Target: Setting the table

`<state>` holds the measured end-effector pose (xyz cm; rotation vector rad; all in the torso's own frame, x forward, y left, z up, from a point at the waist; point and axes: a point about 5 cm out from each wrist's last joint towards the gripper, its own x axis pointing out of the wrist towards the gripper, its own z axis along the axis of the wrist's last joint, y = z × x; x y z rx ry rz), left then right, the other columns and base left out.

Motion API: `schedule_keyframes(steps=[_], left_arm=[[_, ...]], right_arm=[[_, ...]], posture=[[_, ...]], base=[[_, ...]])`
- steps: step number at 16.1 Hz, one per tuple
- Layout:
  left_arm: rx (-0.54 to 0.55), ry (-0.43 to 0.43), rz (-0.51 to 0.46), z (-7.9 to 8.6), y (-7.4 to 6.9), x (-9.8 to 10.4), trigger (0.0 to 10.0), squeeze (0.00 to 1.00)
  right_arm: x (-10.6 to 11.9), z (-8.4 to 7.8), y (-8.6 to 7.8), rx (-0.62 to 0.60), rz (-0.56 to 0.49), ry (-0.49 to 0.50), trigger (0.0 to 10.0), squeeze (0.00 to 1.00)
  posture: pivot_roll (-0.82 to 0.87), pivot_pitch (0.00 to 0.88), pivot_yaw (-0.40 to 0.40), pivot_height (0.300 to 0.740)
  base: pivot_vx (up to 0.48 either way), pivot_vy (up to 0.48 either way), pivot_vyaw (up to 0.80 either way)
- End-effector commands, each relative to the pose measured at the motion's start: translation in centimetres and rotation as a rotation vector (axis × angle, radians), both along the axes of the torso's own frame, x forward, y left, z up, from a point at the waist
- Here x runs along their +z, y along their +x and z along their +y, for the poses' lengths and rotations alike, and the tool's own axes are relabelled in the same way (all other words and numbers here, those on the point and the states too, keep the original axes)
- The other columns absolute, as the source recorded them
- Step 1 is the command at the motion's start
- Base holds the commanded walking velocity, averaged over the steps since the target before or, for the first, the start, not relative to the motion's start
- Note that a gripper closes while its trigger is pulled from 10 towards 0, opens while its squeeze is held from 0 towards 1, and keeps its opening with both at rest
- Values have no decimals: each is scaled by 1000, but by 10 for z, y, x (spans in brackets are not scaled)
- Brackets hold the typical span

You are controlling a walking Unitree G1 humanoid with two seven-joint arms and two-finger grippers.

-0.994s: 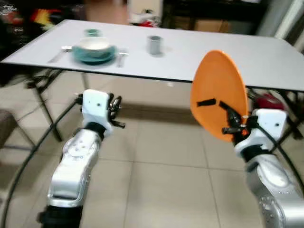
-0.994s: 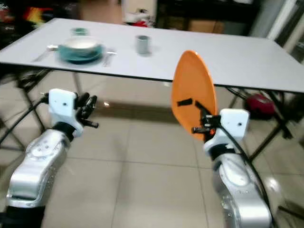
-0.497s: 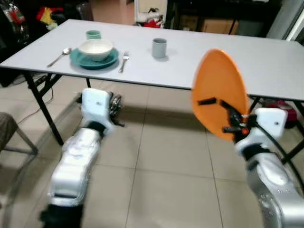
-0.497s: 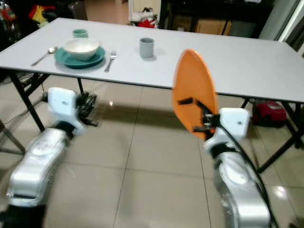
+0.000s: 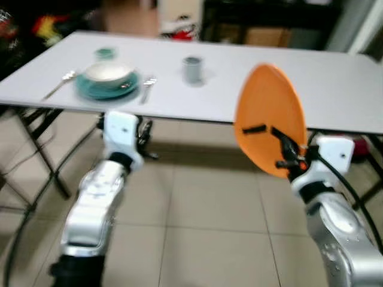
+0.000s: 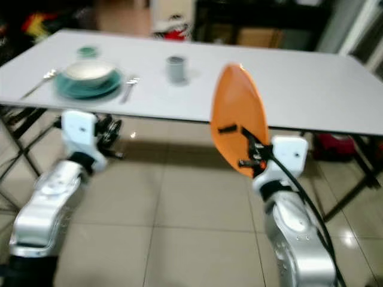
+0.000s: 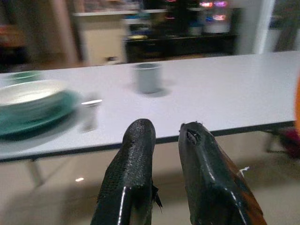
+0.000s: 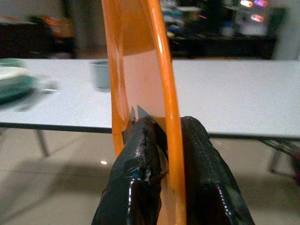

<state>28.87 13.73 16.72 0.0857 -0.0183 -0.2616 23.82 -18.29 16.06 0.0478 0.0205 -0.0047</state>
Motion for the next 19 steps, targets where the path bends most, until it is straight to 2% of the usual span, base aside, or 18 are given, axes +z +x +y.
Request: schedule_keyframes(steps=[1,4,7,9,13,19], left_arm=[[6,13,-15,4,0,2,10000,0],[4,24,-13,5,-1,2,10000,0],[1,28,-18,5,-1,3,10000,0],[2,31,-17,7,-2,3,10000,0],[5,33,-8,7,-4,-1,10000,0],[-3,35,-5,5,-4,-1,10000,0]], right_arm=[[13,0,1,-3,-65,14,10000,0],[13,1,1,-1,-79,41,10000,0],[11,3,3,18,-67,108,10000,0],[11,5,3,32,-67,117,10000,0],[12,1,2,29,-77,180,10000,0],[14,0,6,52,-81,197,10000,0]], posture=[[9,0,-32,740],[18,0,-31,740],[29,0,-30,740],[28,0,-31,740],[26,0,-32,740],[28,0,-32,740]], base=[[337,0,-800],[337,0,-727],[339,0,0],[339,0,0],[339,0,0],[336,0,0]])
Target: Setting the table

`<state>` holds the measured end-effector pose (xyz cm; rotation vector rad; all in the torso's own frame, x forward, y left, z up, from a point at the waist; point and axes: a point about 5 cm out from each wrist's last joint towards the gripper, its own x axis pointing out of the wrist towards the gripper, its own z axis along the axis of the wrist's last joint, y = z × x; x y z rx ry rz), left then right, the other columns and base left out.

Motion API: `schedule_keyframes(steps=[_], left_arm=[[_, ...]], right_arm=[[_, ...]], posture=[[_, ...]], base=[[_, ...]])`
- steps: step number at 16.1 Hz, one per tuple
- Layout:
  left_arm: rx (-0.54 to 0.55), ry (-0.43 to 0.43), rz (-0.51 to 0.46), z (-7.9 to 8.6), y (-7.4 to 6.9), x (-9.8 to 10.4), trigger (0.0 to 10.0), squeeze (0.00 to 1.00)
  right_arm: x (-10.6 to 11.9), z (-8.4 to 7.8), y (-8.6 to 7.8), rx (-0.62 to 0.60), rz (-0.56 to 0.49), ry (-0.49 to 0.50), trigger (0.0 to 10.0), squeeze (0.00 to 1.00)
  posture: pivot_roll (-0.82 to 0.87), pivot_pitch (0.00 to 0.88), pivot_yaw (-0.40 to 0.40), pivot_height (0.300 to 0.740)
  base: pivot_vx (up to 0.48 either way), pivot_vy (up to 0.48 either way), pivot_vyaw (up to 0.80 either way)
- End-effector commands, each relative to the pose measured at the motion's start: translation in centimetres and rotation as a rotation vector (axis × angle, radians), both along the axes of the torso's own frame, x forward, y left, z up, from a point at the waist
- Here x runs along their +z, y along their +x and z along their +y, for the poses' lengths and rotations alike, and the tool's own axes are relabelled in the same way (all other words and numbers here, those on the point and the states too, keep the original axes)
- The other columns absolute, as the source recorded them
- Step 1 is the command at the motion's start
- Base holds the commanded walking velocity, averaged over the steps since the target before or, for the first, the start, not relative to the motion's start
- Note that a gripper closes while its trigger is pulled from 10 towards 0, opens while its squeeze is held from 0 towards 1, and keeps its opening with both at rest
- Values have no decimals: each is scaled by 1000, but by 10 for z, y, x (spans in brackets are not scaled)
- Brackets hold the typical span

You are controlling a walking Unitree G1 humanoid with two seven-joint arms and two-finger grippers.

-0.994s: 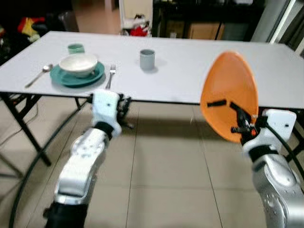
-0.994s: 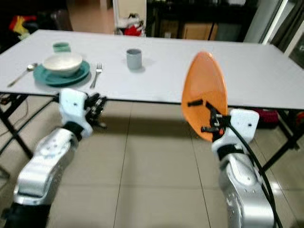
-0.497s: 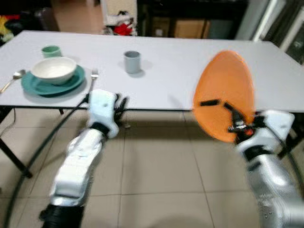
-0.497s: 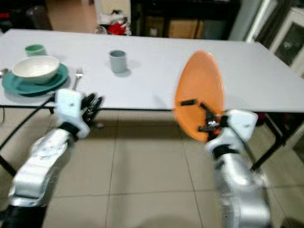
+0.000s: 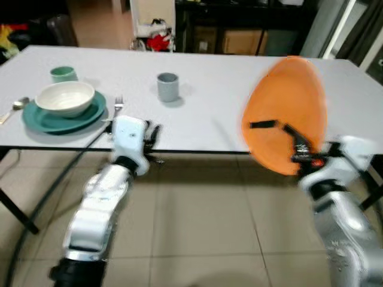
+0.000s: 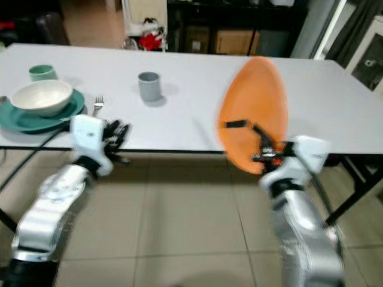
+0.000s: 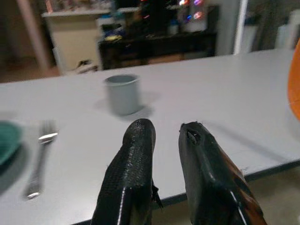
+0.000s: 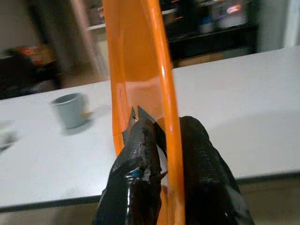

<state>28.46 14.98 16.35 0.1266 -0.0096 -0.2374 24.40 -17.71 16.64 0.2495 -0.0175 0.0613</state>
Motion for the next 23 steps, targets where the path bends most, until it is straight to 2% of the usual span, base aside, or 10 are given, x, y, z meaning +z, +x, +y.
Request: schedule_keyframes(steps=[1,23], left_arm=[[-29,-6,-8,-8,0,3,10000,0],[-50,-10,-4,-11,-1,2,10000,0]], right_arm=[[9,-6,0,-14,-39,-2,10000,0],[9,-6,0,-12,-39,3,10000,0]], posture=[[28,0,-32,740],[26,0,-31,740]], base=[[334,0,0],[334,0,0]])
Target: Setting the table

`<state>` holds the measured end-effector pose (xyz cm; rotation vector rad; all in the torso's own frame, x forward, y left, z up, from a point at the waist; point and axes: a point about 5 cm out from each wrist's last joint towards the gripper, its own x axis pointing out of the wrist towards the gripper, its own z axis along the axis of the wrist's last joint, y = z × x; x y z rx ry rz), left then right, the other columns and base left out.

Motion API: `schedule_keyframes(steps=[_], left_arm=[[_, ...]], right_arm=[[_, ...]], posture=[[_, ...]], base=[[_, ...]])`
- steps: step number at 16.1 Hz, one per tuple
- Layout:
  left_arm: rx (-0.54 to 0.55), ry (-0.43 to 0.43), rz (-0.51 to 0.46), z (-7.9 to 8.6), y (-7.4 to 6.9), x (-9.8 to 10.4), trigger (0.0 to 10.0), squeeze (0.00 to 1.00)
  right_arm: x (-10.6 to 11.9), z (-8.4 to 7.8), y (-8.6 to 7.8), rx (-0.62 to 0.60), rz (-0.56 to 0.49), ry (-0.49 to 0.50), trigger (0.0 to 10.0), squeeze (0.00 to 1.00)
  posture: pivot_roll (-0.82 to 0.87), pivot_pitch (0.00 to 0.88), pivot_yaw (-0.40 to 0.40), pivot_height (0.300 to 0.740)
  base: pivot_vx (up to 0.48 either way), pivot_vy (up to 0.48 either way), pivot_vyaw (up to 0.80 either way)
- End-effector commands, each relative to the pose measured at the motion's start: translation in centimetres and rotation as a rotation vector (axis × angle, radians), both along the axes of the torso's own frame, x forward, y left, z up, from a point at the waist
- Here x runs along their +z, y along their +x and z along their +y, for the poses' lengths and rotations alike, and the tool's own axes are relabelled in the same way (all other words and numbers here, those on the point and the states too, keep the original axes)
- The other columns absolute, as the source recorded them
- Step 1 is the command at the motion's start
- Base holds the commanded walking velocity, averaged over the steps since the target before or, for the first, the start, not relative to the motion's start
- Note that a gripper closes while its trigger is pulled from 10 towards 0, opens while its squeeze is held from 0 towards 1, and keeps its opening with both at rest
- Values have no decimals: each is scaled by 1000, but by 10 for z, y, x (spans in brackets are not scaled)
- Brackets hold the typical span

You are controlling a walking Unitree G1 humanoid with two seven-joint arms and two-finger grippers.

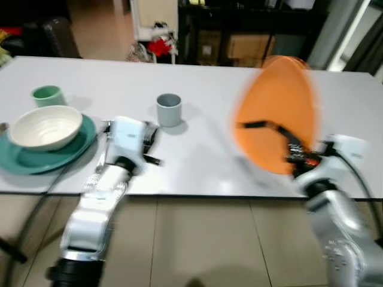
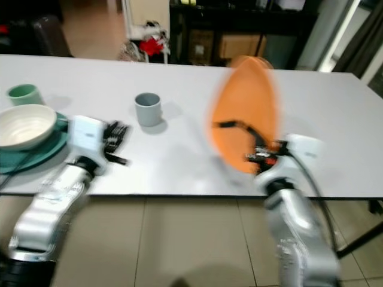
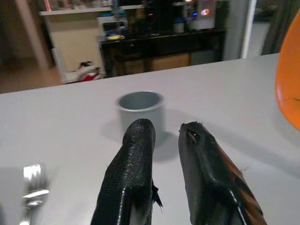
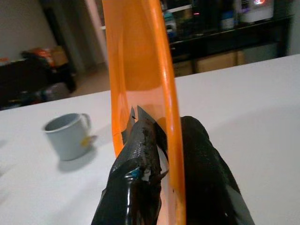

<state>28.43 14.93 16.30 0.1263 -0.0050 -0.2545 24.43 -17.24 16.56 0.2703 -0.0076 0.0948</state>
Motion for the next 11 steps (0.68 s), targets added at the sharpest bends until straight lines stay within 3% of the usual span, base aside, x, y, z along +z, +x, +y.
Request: schedule_keyframes(steps=[1,2,4,7,11], left_arm=[[-33,-11,-10,-10,0,3,10000,0],[-101,54,30,1,-10,1,10000,0],[-160,84,69,7,-15,0,10000,0],[-255,109,106,7,-20,-2,10000,0],[-282,120,117,6,-23,-2,10000,0]], right_arm=[[10,-10,-1,-47,-46,-17,10000,0],[1,-6,17,29,57,274,10000,0],[-4,0,28,96,119,450,10000,0],[-11,4,37,136,191,503,10000,0],[-20,3,47,199,325,520,10000,0]], posture=[[26,0,-31,740],[72,0,-62,740],[71,0,-60,740],[75,0,-62,740],[75,0,-62,740]], base=[[334,0,0],[0,0,0],[0,0,0],[0,0,0],[0,0,0]])
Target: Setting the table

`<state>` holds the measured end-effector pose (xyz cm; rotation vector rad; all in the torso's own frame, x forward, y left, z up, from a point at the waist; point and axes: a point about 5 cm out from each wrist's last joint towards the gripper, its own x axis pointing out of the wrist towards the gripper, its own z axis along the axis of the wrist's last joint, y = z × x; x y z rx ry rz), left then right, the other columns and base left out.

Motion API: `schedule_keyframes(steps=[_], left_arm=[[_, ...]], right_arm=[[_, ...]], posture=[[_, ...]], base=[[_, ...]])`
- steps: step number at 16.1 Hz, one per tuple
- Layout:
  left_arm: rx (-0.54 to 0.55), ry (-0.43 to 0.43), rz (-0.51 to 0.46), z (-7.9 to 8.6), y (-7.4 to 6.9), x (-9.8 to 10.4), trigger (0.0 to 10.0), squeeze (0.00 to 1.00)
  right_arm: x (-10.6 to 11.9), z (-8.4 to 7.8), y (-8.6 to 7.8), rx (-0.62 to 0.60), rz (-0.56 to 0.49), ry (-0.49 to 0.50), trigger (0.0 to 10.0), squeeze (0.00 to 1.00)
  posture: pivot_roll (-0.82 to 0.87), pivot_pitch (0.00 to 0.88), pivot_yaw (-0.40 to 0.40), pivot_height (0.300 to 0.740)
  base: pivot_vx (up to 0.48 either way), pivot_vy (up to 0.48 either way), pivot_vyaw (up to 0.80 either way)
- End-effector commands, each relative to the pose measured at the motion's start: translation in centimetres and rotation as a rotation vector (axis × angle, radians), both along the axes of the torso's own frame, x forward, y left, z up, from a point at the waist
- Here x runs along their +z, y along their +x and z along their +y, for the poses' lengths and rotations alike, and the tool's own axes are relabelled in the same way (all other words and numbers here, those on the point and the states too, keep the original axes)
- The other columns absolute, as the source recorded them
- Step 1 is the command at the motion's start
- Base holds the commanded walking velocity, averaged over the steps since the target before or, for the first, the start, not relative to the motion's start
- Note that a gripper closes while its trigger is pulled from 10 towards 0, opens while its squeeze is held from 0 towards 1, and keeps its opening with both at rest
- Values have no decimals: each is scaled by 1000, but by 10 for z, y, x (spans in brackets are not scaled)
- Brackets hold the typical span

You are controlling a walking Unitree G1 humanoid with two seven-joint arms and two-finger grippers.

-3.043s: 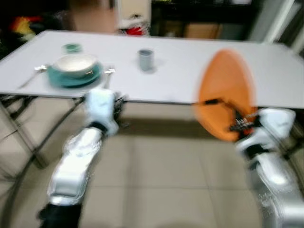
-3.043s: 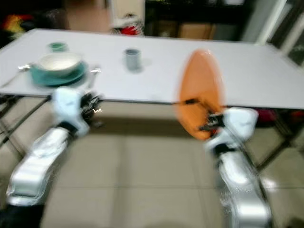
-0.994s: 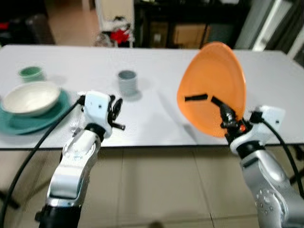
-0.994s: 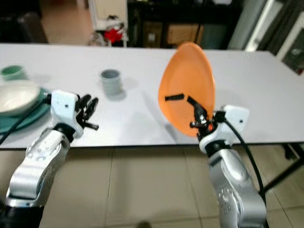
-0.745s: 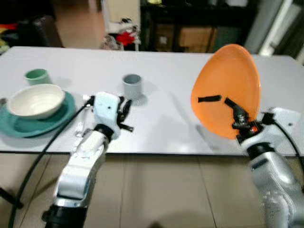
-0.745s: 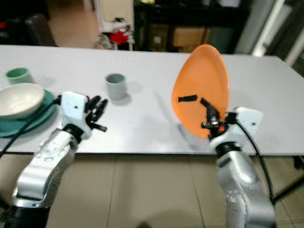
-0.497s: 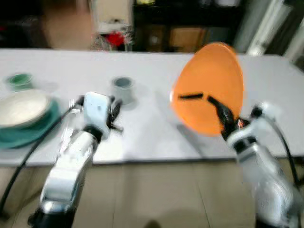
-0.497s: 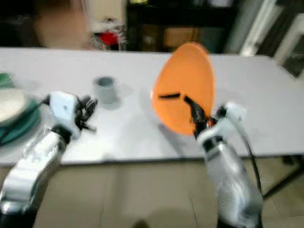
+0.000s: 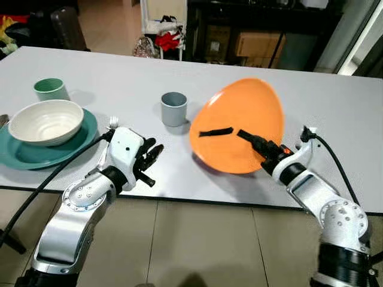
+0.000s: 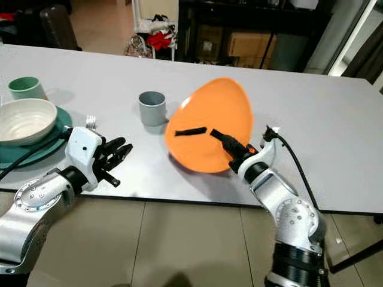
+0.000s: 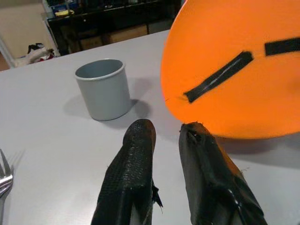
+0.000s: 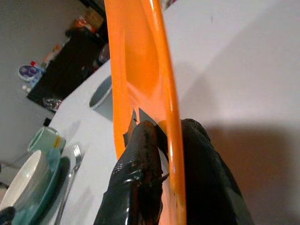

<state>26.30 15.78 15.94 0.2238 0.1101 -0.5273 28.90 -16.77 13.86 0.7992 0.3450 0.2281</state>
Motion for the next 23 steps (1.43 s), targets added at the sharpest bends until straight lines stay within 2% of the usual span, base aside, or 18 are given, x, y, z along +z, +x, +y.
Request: schedule_keyframes(steps=[1,4,6,9,13,16,17,18,19,21,23], left_arm=[[-33,6,3,-4,-3,2,10000,0],[-64,8,16,-4,-5,2,10000,0],[-126,7,52,-8,-10,2,10000,0],[-192,11,107,-10,-18,-3,10000,0],[-200,27,125,-8,-21,-4,10000,0],[-199,36,132,-6,-22,-4,10000,0],[-198,36,132,-6,-22,-4,10000,0],[-194,41,128,-6,-22,-4,10000,0],[-192,43,127,-6,-22,-4,10000,0],[-192,44,127,-6,-22,-4,10000,0],[-190,46,123,-5,-20,-2,10000,0]], right_arm=[[4,0,4,22,0,31,10000,0],[-1,4,10,62,82,103,10000,0],[-6,10,16,107,199,253,10000,0],[-13,11,24,97,256,348,10000,0],[-24,15,34,97,360,383,10000,0],[-35,18,47,44,436,409,10000,0],[-37,17,49,20,440,413,10000,75],[-38,12,55,-35,420,443,10000,773],[-38,11,57,-47,415,474,10000,827],[-39,11,58,-30,416,493,10000,1000],[-40,14,61,5,420,491,10000,1000]], posture=[[82,0,-74,740],[86,0,-76,740],[88,0,-75,740],[89,0,-70,740],[95,0,-69,740],[95,0,-69,740],[95,0,-69,740],[95,0,-69,740],[95,0,-69,740],[95,0,-69,740],[100,0,-64,740]], base=[[0,0,0],[0,0,0],[0,0,0],[0,0,0],[0,0,0],[0,0,0],[0,0,0],[0,0,0],[0,0,0],[0,0,0],[0,0,0]])
